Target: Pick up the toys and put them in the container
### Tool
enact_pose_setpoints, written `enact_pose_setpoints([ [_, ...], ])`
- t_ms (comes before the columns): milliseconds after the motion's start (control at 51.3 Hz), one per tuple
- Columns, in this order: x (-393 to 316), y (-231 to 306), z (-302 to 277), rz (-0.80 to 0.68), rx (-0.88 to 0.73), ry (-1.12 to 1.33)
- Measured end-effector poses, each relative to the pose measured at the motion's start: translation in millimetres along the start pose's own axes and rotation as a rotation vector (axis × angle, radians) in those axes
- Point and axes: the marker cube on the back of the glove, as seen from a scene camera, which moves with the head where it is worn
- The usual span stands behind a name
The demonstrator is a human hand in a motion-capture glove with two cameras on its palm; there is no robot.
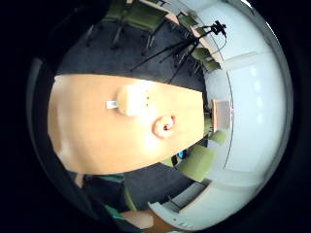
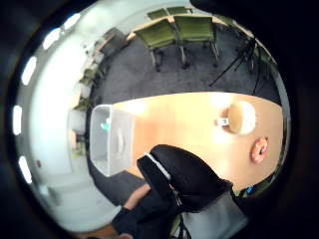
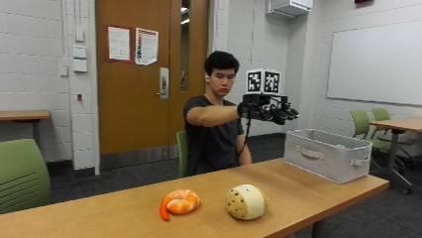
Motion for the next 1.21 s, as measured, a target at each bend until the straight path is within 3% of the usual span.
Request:
enact_pose_setpoints([
  [702,91.9,-49.2,194.6,0.12,-0.204,-0.065],
  [995,98.4,-46.2,252.0,0.096,-0.265,-0.062],
  [1210,97.4,-37.7,257.6,0.093,-0.21,-0.067],
])
